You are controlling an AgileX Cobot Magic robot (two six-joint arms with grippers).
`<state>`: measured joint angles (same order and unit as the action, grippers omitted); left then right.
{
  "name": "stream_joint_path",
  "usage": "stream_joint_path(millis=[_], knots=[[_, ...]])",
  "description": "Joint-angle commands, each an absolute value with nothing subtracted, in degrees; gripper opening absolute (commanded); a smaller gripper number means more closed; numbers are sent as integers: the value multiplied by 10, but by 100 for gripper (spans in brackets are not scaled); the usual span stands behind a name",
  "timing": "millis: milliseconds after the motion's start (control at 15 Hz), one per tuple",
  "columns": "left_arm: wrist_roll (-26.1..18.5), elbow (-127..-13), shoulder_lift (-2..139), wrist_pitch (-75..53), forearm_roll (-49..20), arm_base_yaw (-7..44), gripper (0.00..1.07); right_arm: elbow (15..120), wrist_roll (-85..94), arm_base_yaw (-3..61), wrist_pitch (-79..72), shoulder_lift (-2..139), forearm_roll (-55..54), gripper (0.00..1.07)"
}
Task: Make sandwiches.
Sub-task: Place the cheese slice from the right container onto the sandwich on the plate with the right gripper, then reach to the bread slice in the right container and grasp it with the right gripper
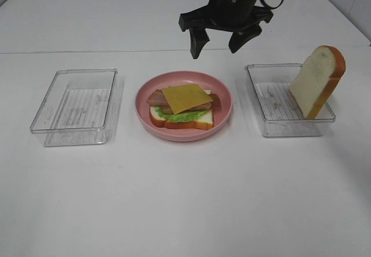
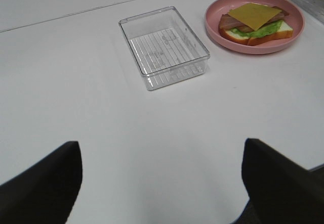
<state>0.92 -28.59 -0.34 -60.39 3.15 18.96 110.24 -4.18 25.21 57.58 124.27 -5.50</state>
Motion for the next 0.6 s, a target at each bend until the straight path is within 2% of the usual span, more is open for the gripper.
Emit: stream_joint_path(millis=[67,333,467,600], knots=[[10,-285,-15,-598,27,187,81,1104,-52,215,600,1215,-38,77],[10,-285,-15,-598,27,187,81,1104,-51,130,642,1184,-34,77],[10,-285,-15,-598,27,187,81,1104,-49,64,676,1180,-30,77],[10,-285,-15,-598,27,187,81,1104,-49,35,689,1180,-22,77]])
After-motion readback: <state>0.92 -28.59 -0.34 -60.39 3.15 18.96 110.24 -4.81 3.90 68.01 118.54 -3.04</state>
